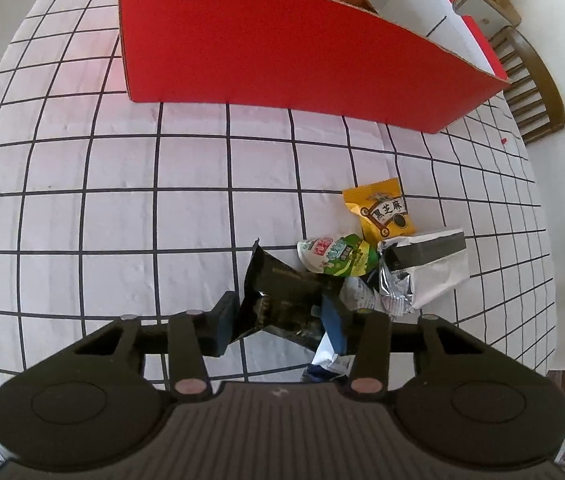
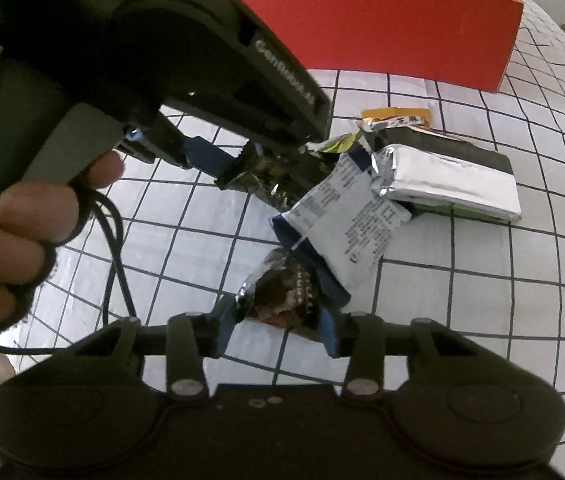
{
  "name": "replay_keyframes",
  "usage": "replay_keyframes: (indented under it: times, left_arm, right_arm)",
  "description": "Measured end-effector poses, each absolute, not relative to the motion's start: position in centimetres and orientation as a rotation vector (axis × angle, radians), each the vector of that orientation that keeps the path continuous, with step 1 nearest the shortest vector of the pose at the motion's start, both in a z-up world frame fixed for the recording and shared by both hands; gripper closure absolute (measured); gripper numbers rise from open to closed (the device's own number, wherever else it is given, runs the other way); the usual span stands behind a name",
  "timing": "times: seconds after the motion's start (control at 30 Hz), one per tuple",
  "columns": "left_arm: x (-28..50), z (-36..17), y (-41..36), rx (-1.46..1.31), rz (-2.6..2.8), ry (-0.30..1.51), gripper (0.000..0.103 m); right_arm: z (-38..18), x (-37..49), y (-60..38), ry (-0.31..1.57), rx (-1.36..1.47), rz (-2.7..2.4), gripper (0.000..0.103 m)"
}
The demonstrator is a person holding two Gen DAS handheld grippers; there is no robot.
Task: Organize snacks
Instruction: 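Grasp the black packet with the left tool while the right tool grasps the brown chocolate packet, then lift the black packet with the left tool while the right tool lifts the chocolate packet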
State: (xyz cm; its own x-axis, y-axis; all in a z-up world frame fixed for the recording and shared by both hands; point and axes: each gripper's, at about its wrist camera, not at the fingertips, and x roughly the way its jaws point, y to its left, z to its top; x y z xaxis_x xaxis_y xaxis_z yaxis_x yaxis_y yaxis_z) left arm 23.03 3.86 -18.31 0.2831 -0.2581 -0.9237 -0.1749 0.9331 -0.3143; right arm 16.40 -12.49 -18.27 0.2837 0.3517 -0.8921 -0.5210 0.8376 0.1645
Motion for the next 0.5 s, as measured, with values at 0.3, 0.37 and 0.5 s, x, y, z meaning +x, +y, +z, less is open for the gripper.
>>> replay_keyframes:
  times: [0.3, 0.37, 0.5]
  left_arm:
    - [21.6, -17.9, 5.8, -0.449, -0.048, 1.262, 0.070]
    - [21.2, -17.9, 6.7, -0.471, -0.036, 1.259, 0.070]
    - [20.1, -17.8, 8.4, -0.509, -0.011, 1.250, 0.071]
  right_arm:
    - [-17.9, 15.7, -13.2, 1.099, -0.153, 0.597, 0.073]
    - [-17.7, 15.6, -13.6, 1.095, -0.144, 0.594, 0.074]
    - [-17.3, 15.2, -14.4, 1.091, -0.113, 0.597, 0.077]
